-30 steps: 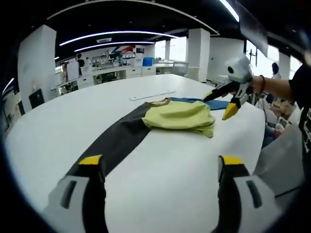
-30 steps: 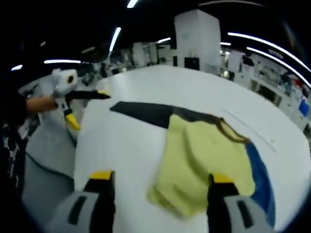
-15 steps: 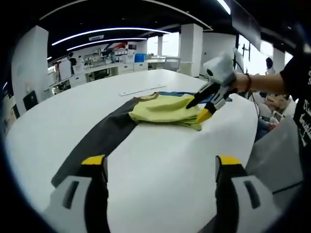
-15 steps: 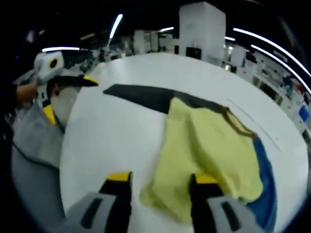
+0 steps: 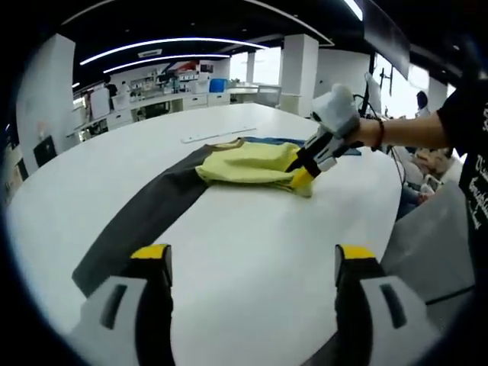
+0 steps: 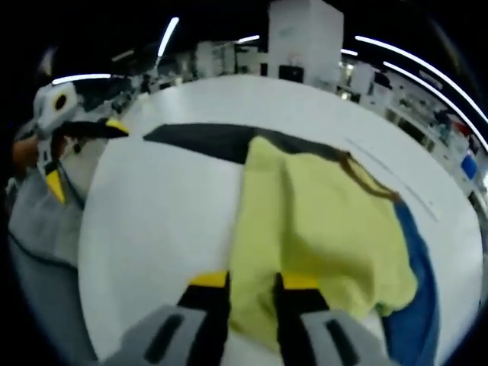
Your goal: Fold the garment on the visible template until the final outline fits inside the template.
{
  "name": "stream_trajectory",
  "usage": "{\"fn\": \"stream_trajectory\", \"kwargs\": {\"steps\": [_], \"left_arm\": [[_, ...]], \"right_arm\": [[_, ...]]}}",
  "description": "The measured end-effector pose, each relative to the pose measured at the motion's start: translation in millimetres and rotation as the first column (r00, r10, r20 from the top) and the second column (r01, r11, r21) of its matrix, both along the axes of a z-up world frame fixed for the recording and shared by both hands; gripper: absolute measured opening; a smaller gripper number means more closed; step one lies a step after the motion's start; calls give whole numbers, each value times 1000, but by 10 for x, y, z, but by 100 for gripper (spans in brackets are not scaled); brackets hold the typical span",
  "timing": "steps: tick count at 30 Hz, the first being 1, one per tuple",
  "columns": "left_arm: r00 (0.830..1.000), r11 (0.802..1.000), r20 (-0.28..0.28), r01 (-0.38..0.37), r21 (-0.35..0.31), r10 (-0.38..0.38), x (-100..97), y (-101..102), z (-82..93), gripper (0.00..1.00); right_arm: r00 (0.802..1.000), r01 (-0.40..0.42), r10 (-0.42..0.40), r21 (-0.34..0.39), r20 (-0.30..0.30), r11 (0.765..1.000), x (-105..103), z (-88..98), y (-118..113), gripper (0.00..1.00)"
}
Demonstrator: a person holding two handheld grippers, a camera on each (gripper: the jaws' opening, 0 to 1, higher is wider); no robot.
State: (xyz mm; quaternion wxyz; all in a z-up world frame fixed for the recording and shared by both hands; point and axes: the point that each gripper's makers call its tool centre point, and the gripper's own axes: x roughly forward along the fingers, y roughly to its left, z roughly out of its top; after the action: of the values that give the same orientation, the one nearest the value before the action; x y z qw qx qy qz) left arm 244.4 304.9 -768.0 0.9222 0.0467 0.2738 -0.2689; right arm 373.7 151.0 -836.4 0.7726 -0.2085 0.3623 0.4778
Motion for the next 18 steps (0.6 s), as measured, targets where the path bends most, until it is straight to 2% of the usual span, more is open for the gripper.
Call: {"fn": "stream_trajectory", "kwargs": {"steps": [3,18], "left_arm": [[1000,1000,1,2,2,-2,12,-3,1,84],[1000,1000,-8,20,1,-20,37,-65,1,81]], "right_arm": [[1000,5,-5,28,-19,1000,-18,62,0,3],[997,74,-78,155,20,985,245,618,-35,0]]}}
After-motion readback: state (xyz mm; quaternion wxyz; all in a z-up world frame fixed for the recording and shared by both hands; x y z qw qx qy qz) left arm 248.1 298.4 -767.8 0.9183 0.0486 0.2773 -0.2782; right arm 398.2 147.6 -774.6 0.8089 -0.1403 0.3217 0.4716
